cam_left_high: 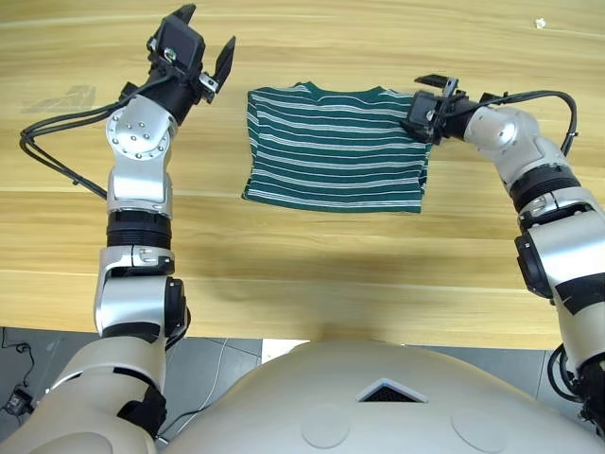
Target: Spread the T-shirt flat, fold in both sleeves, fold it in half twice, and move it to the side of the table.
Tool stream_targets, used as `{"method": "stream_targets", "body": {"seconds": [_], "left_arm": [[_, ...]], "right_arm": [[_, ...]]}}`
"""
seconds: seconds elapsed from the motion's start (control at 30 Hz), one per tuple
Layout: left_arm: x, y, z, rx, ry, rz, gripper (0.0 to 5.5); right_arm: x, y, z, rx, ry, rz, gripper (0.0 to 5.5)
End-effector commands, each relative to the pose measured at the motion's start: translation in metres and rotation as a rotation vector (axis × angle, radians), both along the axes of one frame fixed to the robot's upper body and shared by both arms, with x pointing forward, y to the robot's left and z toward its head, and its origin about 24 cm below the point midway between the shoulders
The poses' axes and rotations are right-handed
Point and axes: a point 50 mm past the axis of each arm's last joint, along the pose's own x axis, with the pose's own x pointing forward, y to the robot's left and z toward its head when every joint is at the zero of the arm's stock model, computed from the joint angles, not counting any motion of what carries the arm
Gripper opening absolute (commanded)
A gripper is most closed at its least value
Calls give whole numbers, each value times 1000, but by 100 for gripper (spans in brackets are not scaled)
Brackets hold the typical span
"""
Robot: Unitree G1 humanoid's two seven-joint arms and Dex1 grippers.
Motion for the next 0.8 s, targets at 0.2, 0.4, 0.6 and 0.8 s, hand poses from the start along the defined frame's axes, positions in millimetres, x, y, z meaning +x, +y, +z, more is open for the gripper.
{"method": "stream_targets", "body": {"seconds": [0.2, 0.4, 0.6, 0.8], "left_arm": [[-17, 7, 6, 2, -26, 29, 311], [-48, 14, -2, 26, -15, 57, 311], [-87, 16, -21, 6, 37, 102, 311], [-114, -26, -47, 50, 85, 88, 311]], "right_arm": [[-3, -53, -6, -467, -63, -20, 359], [-55, -76, -33, -338, 453, 174, 359], [-119, -46, -7, -139, 605, 561, 359], [-134, -20, 2, -51, 528, 614, 359]]}}
